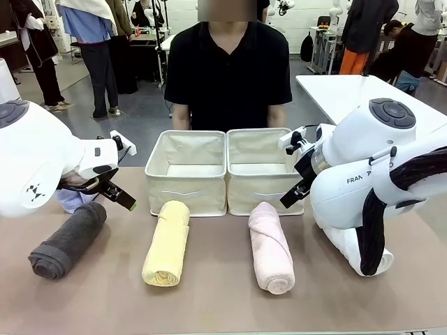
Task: Sort the towels based on their folding style.
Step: Pick up one triangle-folded towel and place it in the left Fabric basket.
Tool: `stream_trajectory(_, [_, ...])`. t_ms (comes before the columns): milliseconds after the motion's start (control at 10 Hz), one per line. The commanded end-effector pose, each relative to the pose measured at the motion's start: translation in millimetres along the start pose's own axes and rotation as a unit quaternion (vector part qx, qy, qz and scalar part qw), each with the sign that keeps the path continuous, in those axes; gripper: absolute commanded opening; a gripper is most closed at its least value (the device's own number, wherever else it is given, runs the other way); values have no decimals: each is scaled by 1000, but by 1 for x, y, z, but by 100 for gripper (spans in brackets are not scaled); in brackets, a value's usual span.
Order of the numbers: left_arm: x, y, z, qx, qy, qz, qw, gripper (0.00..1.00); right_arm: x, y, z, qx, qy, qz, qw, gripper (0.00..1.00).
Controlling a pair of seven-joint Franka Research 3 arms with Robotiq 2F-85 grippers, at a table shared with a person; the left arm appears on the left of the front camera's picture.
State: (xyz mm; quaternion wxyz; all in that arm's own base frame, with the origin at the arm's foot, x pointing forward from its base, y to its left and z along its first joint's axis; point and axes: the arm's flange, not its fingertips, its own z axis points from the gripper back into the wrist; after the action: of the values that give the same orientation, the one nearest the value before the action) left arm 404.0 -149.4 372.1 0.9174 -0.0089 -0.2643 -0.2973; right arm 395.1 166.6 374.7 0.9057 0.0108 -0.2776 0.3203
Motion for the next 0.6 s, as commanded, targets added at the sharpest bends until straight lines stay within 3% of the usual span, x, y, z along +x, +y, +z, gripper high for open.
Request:
stream_trajectory(0, [0,0,0,0,0,0,1000,100,0,0,0,0,0,0,1000,100])
stream_trajectory(500, [0,0,0,0,0,0,1000,100,0,0,0,0,0,0,1000,100])
